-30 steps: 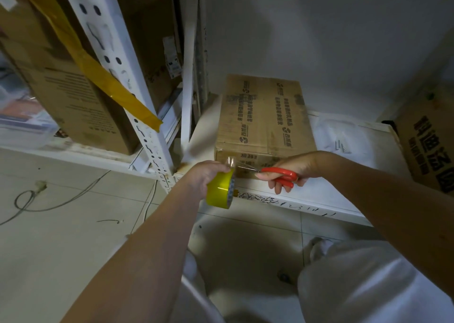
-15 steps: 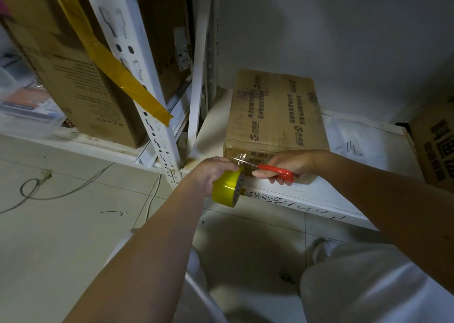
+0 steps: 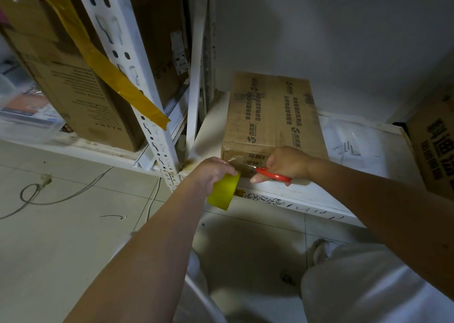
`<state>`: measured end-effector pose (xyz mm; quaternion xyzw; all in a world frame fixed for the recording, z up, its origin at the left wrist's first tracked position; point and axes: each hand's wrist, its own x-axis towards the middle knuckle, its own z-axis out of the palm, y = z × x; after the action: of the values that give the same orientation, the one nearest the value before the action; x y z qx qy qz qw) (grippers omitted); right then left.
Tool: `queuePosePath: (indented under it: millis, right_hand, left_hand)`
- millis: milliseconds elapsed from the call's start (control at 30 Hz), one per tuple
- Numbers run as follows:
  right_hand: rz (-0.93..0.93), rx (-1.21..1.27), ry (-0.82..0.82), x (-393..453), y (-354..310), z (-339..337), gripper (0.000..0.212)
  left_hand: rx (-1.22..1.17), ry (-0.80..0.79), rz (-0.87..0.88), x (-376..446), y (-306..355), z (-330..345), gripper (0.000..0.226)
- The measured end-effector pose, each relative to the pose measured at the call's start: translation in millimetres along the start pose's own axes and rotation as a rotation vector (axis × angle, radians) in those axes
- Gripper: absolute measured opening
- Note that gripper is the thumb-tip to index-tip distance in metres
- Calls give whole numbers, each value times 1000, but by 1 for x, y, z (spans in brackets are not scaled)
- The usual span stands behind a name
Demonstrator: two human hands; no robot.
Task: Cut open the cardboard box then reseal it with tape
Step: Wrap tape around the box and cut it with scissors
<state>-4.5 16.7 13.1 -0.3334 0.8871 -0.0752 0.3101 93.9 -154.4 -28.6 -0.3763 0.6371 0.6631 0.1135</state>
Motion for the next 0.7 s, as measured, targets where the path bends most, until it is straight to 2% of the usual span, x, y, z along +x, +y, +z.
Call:
queuePosePath:
  millis: [167,267,300,400,533,600,700]
  right_hand:
    - [32,-213,-110,-9,14,10,65]
    - [68,-235,-132,-15,42,23,73]
    - [111,-148,-139,-19,51,25,70]
    - [315,24,-207,-36,70,22,41]
    - [562,145,-308,-49,98,12,40]
    - [652,82,-344,-52,109,7,45]
    - [716,6,-277,-53,125,6,50]
  left_hand:
    - [102,35,23,1,3,2,28]
    - [175,68,96,4,4,3,27]
    - [201,75,106,3,3,4,27]
    - [295,132,101,9,-11,3,32]
    - [281,179,89,13,-25,4,33]
    - [251,172,81,15,-26,6,33]
    - [222,169,81,15,-23,10,32]
